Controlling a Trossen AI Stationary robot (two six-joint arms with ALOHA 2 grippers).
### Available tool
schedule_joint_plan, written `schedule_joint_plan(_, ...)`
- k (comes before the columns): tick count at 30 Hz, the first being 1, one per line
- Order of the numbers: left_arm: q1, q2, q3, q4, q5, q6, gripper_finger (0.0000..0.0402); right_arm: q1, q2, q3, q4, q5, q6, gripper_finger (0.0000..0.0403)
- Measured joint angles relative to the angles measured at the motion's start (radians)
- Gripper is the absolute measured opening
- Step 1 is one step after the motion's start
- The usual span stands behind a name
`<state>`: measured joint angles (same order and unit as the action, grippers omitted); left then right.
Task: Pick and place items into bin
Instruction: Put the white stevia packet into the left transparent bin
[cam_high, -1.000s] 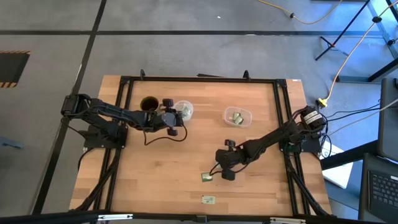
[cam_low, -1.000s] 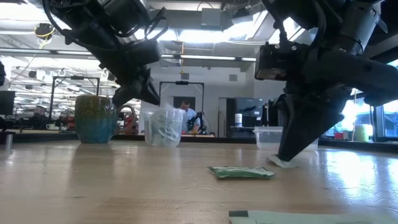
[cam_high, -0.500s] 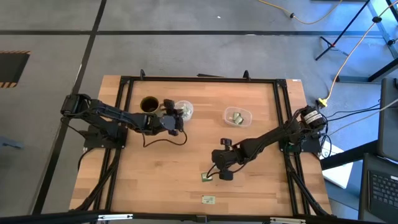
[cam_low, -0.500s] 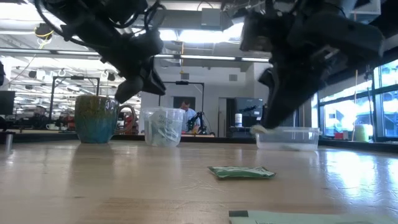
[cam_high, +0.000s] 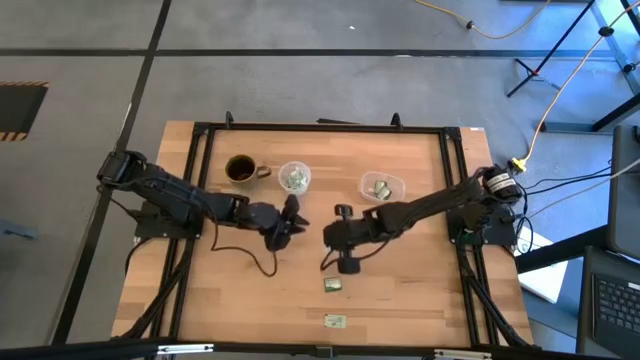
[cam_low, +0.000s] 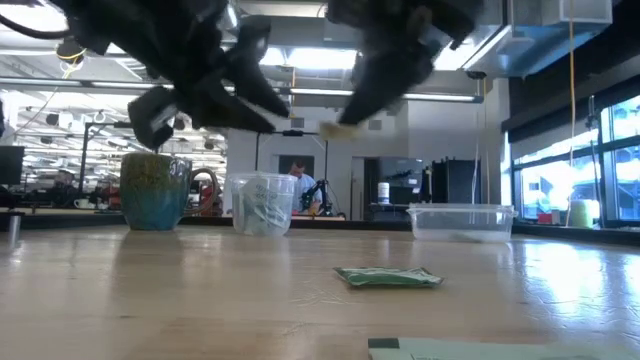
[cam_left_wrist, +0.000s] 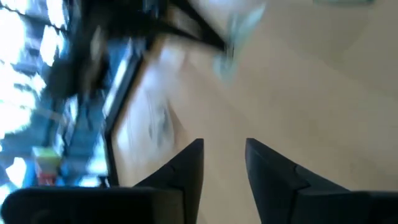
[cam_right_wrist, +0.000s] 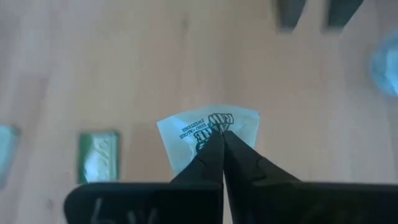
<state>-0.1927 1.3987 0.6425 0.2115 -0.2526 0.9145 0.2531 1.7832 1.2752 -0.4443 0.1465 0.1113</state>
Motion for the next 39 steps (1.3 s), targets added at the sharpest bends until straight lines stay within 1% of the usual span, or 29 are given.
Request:
schedule_joint_plan(3,-0.031,0.0,0.0,0.049,0.012,0.059,0.0116,-0.03,-0.001,0.004,0.082,-0.107,-0.016,0.0001)
schedule_joint_plan(5,-0.043,0.0,0.0,0.07,0.012,0.074,0.0115,-0.039,-0.001,0.004,0.129,-0.159,-0.019,0.0001)
schedule_joint_plan(8,-0.05,0.0,0.0,0.084,0.012,0.076,0.0114,-0.045,-0.001,0.004,0.181,-0.189,-0.042,0.0)
schedule_joint_plan(14,-0.05,0.0,0.0,0.084,0.02,0.073,0.0116,-0.046,-0.001,0.004,0.248,-0.194,-0.075,0.0)
schedule_joint_plan(21,-0.059,0.0,0.0,0.087,0.074,0.065,0.0112,-0.047,-0.001,0.004,0.256,-0.191,-0.094,0.0)
schedule_joint_plan(24,-0.071,0.0,0.0,0.125,0.105,0.059,0.0111,-0.051,-0.001,0.004,0.256,-0.167,-0.095,0.0)
schedule_joint_plan(27,-0.079,0.0,0.0,0.161,0.114,0.049,0.0105,-0.054,-0.001,0.004,0.256,-0.168,-0.095,0.0)
schedule_joint_plan(33,-0.081,0.0,0.0,0.167,0.094,0.049,0.0081,-0.054,-0.001,0.004,0.261,-0.165,-0.097,0.0)
schedule_joint_plan(39,-0.081,0.0,0.0,0.151,0.094,0.049,0.0036,-0.055,-0.001,0.004,0.261,-0.164,-0.094,0.0)
